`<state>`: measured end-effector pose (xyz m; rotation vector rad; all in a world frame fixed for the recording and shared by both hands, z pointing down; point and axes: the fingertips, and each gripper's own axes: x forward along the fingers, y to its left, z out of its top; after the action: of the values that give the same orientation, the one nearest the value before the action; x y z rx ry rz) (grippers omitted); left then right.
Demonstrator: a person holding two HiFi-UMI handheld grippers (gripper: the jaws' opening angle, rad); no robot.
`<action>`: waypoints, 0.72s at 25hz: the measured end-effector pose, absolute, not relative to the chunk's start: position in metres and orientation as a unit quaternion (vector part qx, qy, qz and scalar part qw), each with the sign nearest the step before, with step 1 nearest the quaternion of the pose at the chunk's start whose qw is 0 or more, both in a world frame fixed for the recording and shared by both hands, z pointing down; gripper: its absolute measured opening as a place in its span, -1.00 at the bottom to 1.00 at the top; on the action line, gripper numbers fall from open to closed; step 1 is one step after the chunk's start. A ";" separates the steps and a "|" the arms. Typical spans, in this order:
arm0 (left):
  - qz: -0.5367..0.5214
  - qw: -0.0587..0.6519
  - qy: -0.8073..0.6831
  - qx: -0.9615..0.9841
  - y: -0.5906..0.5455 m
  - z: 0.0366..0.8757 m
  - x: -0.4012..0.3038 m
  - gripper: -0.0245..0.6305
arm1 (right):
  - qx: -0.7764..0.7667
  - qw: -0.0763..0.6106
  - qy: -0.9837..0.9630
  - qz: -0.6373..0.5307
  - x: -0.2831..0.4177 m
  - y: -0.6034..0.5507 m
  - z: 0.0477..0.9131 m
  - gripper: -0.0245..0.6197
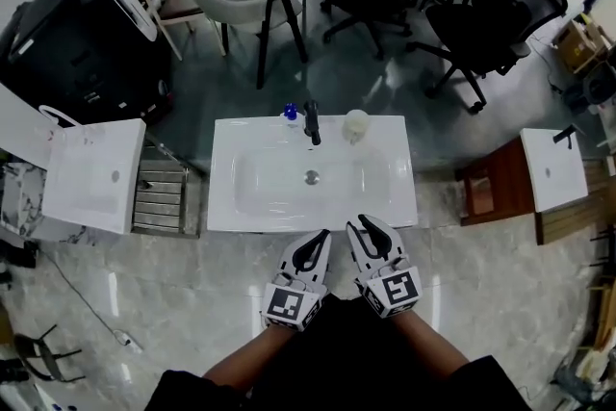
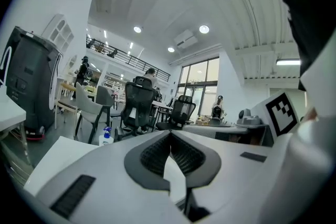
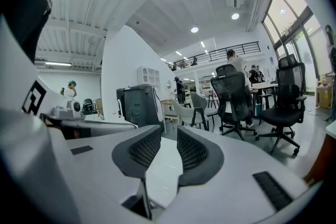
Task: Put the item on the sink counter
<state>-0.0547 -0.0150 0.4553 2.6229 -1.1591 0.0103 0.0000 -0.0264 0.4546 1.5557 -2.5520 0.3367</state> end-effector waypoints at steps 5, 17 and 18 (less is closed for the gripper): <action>-0.004 0.137 -0.432 0.892 0.006 0.451 -0.029 -0.88 | 0.499 0.040 -0.858 0.120 0.025 0.006 0.439 -0.79; 0.011 0.098 -0.432 0.896 0.121 0.429 0.094 -0.88 | 0.503 0.054 -0.856 0.105 0.121 0.127 0.430 -0.81; 0.012 0.091 -0.430 0.898 0.132 0.426 0.103 -0.88 | 0.505 0.042 -0.856 0.103 0.127 0.136 0.427 -0.81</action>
<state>0.1031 0.1325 0.4265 2.6690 -1.2785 0.0360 0.1271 0.1356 0.4272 1.5448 -2.6188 0.3136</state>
